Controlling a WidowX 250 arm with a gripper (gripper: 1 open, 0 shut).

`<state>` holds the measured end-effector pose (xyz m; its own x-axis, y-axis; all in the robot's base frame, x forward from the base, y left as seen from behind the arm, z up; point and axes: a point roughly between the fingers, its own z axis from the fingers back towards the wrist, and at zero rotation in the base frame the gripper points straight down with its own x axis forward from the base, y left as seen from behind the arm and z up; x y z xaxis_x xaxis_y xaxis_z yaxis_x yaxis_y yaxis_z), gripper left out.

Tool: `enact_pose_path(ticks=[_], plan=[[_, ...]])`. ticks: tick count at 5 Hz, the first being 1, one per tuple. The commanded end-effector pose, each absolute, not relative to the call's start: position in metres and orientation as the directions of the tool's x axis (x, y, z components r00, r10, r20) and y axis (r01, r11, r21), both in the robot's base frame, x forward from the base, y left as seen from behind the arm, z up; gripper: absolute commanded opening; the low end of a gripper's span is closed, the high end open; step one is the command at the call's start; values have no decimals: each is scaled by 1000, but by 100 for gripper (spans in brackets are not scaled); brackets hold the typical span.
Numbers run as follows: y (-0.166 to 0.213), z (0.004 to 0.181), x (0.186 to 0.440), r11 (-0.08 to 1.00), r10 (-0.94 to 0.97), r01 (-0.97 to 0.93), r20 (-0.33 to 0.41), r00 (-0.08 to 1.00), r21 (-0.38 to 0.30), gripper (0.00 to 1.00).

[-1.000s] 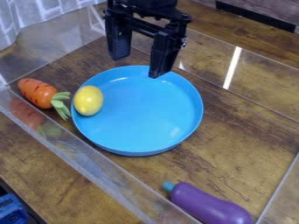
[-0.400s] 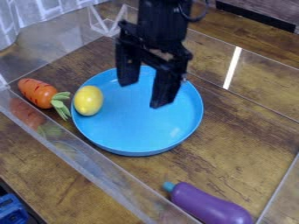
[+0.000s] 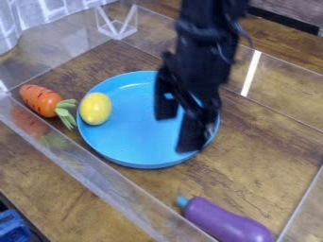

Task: Remove the purple eggplant from the blue tray and put it on the table

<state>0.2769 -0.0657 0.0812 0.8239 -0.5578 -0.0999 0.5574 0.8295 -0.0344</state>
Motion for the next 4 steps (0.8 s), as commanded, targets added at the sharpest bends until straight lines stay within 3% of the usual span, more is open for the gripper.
enact_pose_path(ticks=[1, 4], plan=[[-77, 83, 293, 751, -660, 661, -49, 750, -4, 100], [-85, 51, 313, 710, -703, 704, -29, 710, 13, 100]])
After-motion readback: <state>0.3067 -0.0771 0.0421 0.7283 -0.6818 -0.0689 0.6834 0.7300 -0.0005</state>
